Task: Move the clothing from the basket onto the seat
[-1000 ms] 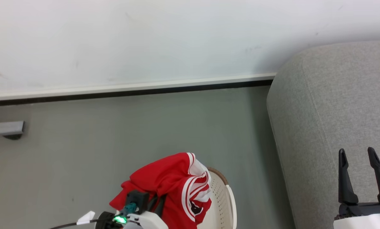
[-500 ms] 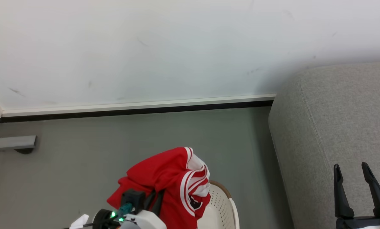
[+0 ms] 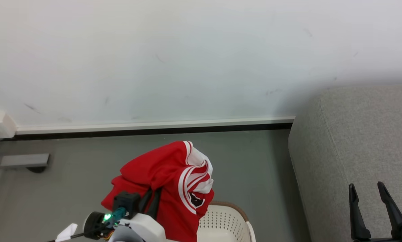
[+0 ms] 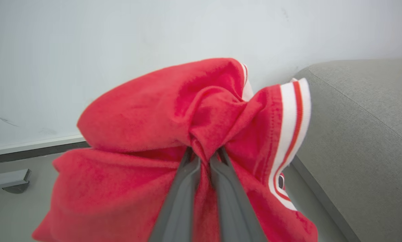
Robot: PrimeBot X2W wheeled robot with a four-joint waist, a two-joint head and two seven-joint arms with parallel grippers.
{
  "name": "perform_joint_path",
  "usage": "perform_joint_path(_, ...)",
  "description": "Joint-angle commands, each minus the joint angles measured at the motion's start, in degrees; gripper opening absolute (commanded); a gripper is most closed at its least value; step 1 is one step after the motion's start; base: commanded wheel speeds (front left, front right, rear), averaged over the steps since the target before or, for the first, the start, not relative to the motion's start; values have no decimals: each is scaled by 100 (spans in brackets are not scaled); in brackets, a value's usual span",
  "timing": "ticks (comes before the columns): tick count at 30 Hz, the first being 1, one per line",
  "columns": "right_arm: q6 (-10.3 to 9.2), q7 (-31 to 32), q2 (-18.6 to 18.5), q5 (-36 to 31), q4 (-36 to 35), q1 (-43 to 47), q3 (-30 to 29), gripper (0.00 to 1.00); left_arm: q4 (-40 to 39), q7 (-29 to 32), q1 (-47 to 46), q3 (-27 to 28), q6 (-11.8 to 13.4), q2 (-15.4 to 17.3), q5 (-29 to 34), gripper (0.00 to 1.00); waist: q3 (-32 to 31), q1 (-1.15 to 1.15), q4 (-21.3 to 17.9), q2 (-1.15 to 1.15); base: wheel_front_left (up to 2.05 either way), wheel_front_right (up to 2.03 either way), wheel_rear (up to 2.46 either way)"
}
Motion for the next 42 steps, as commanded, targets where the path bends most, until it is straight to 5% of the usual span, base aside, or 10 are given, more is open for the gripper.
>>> perform_joint_path(1, -12, 4, -3, -30, 38, 115, -9, 100, -74, 5, 58, 26, 24, 74, -28, 0, -84, 0, 22, 0, 0, 0, 0)
perform_joint_path(25, -12, 5, -11, 29, 238, 234, 179, 100, -1293, 480, 350, 75, 185, 618, -132, 0, -529, 0, 138, 0, 0, 0, 0)
perform_joint_path(42, -12, 5, -46, -7, 221, 149, 206, 100, -1474, 576, 380, -31, 225, 691, -174, 0, -529, 0, 114, 0, 0, 0, 0)
